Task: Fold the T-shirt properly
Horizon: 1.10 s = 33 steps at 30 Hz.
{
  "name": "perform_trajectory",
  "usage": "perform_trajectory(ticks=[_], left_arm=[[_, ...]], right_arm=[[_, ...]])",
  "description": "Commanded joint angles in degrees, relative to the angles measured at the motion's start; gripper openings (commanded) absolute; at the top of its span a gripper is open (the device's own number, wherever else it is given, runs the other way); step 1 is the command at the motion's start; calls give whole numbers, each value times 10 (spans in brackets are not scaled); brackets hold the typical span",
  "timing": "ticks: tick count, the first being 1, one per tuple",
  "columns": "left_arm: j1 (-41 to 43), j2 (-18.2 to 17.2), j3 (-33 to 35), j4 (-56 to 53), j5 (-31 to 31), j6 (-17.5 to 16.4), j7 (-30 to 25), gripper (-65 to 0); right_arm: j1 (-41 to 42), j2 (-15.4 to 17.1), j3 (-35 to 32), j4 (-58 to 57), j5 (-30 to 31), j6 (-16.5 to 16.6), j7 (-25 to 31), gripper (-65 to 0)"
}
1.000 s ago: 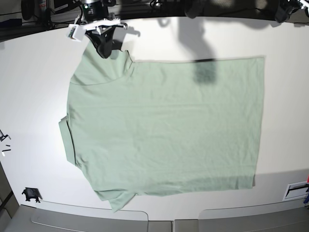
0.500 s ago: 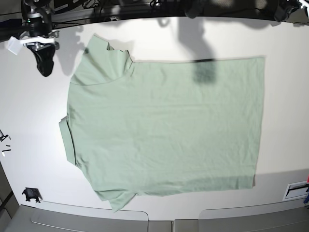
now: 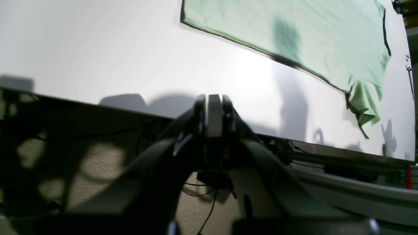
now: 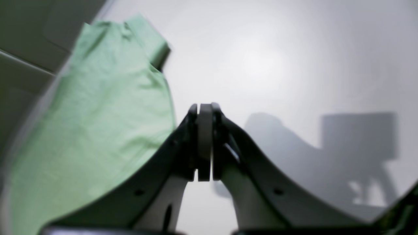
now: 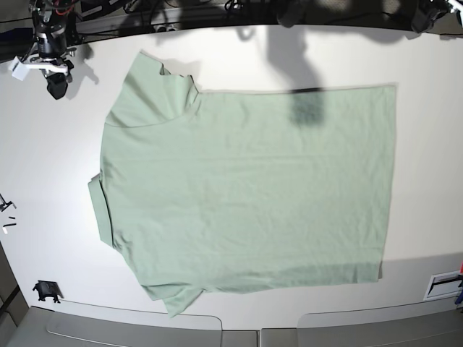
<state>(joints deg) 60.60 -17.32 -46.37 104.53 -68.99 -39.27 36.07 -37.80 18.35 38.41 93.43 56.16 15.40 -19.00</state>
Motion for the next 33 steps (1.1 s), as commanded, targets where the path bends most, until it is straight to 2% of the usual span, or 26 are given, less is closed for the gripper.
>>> perform_trajectory(ticks=[1, 5, 7, 11, 13, 16, 21, 30, 33], left_arm=[[10, -5, -6, 7, -11, -7, -9, -650], [10, -5, -6, 7, -11, -7, -9, -650], [10, -5, -6, 7, -11, -7, -9, -650], [10, -1, -6, 7, -12, -7, -10, -650], [10, 5, -6, 7, -11, -7, -9, -616], [10, 13, -6, 7, -11, -7, -9, -569], [10, 14, -6, 7, -12, -7, -9, -532], [9, 14, -6, 7, -11, -7, -9, -528], [10, 14, -6, 7, -11, -7, -9, -528]], right_arm=[[-1, 9, 6, 8, -6, 7, 16, -650], [0, 8, 6, 8, -23, 7, 21, -650], [6, 8, 6, 8, -23, 7, 22, -604], [19, 3, 6, 8, -25, 7, 21, -460], [26, -2, 6, 9, -24, 7, 21, -430], [35, -17, 5, 9, -24, 7, 19, -431], [71, -33, -4, 8, -29, 7, -27, -431], [164, -33, -113, -4, -158, 6, -31, -431], [188, -33, -143, -37, -175, 3, -31, -431]])
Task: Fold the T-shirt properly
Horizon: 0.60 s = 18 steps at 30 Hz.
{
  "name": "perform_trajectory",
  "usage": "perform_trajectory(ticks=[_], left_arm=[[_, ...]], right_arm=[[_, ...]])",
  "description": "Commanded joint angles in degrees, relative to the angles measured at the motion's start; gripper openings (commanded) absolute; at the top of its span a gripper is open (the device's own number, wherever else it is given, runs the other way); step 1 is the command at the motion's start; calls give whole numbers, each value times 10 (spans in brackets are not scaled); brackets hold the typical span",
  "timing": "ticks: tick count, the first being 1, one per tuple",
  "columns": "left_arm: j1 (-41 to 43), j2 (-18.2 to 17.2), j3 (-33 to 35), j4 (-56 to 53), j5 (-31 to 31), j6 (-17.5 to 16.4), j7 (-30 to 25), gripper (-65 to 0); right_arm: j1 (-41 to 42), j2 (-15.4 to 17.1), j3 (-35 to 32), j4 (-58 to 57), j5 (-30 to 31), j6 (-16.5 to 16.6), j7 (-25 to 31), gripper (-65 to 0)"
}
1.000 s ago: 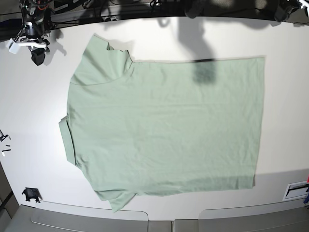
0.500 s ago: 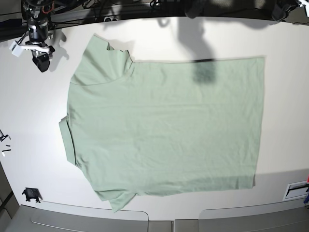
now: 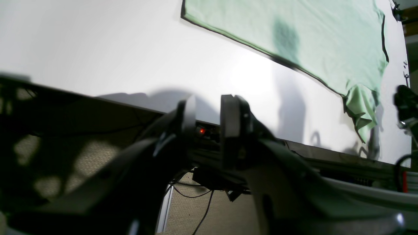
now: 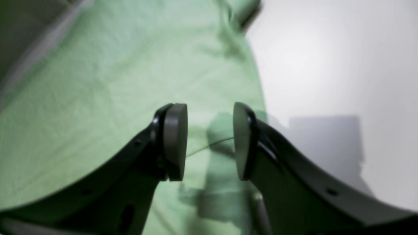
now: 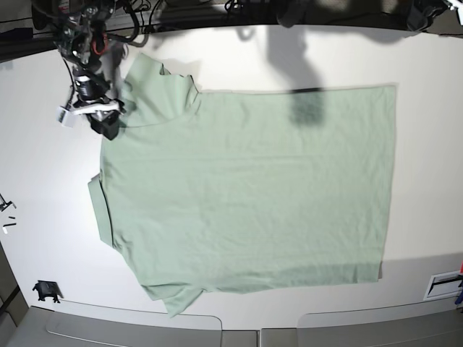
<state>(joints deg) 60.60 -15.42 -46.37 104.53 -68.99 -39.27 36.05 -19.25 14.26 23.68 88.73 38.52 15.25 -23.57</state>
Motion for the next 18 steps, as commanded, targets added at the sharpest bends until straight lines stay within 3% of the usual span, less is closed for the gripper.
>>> perform_trajectory(ticks=[1, 6, 11, 18], left_arm=[[10, -5, -6, 7, -11, -7, -9, -528], [10, -5, -6, 7, -9, -7, -9, -528], [10, -5, -6, 7, -9, -7, -9, -528], [9, -5, -6, 7, -10, -7, -9, -528]], right_arm=[[9, 8, 0, 0, -1, 4, 15, -431], [28, 7, 17, -12, -20, -22, 32, -431], [34, 7, 62, -12, -17, -24, 31, -431], [45, 6, 63, -63, 24, -24, 14, -431]])
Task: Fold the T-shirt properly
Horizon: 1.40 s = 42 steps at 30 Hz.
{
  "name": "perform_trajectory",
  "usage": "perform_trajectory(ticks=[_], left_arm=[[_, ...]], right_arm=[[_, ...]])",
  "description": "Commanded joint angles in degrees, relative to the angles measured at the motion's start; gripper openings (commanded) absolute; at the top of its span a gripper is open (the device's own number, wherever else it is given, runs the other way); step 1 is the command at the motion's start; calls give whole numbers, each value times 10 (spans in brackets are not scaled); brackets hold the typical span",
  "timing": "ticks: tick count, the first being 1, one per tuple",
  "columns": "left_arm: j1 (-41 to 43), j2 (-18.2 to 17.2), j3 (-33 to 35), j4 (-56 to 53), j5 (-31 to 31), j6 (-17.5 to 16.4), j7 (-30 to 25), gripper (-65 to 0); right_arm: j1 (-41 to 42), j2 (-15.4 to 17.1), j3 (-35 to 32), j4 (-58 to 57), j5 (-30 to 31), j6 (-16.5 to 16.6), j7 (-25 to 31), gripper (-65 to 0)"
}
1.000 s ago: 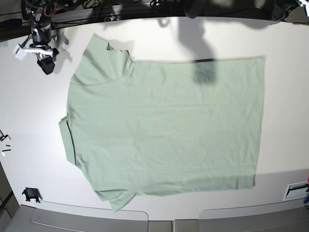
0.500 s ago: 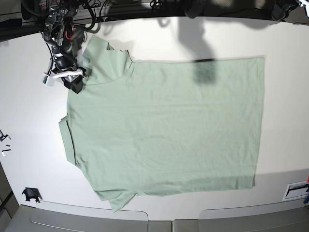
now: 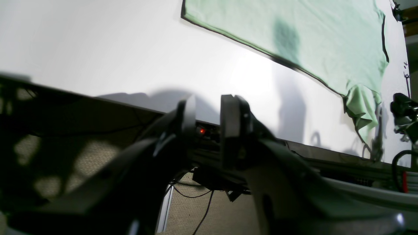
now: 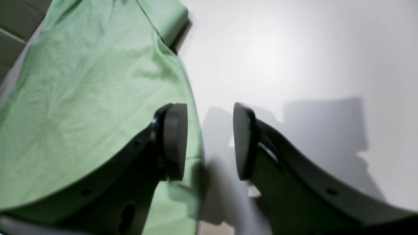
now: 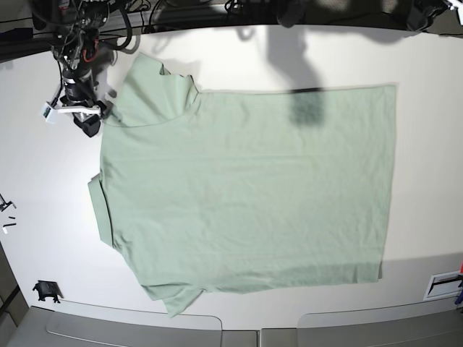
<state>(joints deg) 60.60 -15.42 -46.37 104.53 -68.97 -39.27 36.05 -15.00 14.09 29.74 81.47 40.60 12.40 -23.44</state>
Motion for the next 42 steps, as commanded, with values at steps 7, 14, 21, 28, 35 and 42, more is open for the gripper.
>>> perform_trajectory(ticks=[7, 14, 21, 28, 35, 42], left_arm=[[9, -5, -6, 7, -10, -7, -9, -528], [10, -5, -6, 7, -10, -7, -9, -528], [10, -5, -6, 7, -10, -7, -9, -528], [9, -5, -6, 7, -10, -7, -9, -528], [9, -5, -6, 7, -10, -7, -9, -528], [-4, -5, -6, 7, -10, -7, -9, -528]], right_arm=[[20, 7, 2, -58, 38, 14, -2, -431], [20, 7, -6, -61, 50, 38, -17, -431], [20, 7, -13, -61, 50, 38, -17, -431], [20, 7, -13, -61, 50, 39, -22, -431], [20, 7, -13, -61, 50, 65, -46, -431], [20, 7, -13, -61, 50, 73, -52, -432]])
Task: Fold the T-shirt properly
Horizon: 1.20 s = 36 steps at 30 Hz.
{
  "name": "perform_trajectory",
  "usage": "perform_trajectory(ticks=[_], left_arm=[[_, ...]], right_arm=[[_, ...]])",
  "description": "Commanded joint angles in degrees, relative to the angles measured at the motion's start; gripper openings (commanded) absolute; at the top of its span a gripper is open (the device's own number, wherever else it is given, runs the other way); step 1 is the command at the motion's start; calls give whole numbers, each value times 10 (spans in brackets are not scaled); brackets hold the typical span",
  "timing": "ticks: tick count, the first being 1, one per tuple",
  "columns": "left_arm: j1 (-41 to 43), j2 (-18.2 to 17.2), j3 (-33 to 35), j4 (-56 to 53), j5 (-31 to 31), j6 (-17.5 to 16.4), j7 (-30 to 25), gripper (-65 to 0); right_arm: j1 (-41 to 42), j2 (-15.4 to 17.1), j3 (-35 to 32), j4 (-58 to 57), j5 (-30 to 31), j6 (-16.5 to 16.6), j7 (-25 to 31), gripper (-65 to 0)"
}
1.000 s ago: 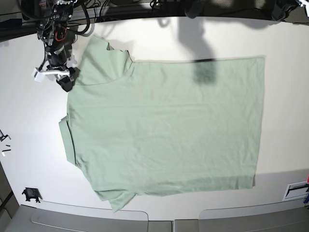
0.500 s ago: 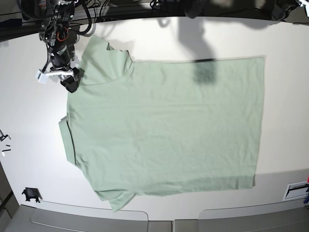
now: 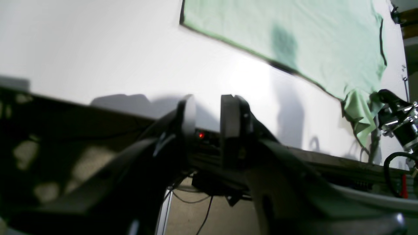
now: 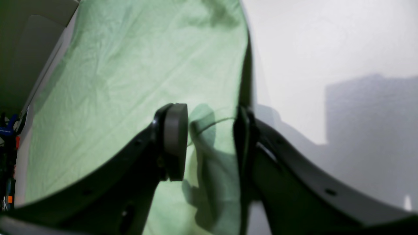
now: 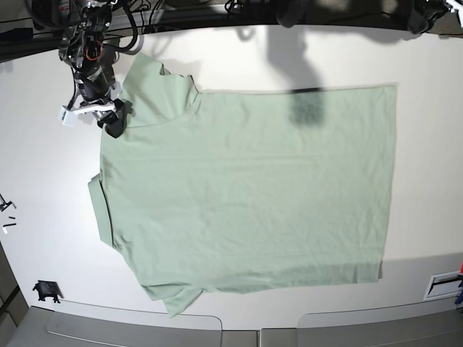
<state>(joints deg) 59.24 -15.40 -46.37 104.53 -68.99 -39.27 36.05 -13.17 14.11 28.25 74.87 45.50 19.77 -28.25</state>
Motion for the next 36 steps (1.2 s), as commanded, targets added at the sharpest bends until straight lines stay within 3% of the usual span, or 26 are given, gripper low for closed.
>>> perform_trajectory(ticks=[1, 5, 6, 10, 14, 21, 25, 29, 36], left_arm=[[7, -5, -6, 7, -9, -7, -9, -528], [-4, -5, -6, 7, -10, -7, -9, -527], [-8, -5, -6, 7, -10, -7, -10, -518], [-37, -5, -6, 7, -4, -7, -9, -503], [-88, -5, -6, 7, 57, -7, -9, -503], [-150, -5, -6, 7, 70, -7, -18, -492], [-171, -5, -6, 3, 131, -7, -58, -453], [-190, -13, -4, -14, 176, 56, -78, -418], [-235, -29, -3, -129, 173, 64, -71, -394]], right_arm=[[1, 7, 2, 5, 1, 0, -3, -444], [1, 7, 2, 5, 1, 0, -4, -644], [1, 7, 2, 5, 1, 0, -5, -650], [2, 7, 2, 5, -5, 0, -9, -650], [1, 7, 2, 5, -5, 0, -9, -650], [1, 6, 2, 5, -5, 0, -9, -650], [1, 6, 2, 5, -5, 0, -9, -650], [1, 2, 2, 5, -5, 0, -9, -650], [2, -19, 2, 5, -5, 0, -8, -650]])
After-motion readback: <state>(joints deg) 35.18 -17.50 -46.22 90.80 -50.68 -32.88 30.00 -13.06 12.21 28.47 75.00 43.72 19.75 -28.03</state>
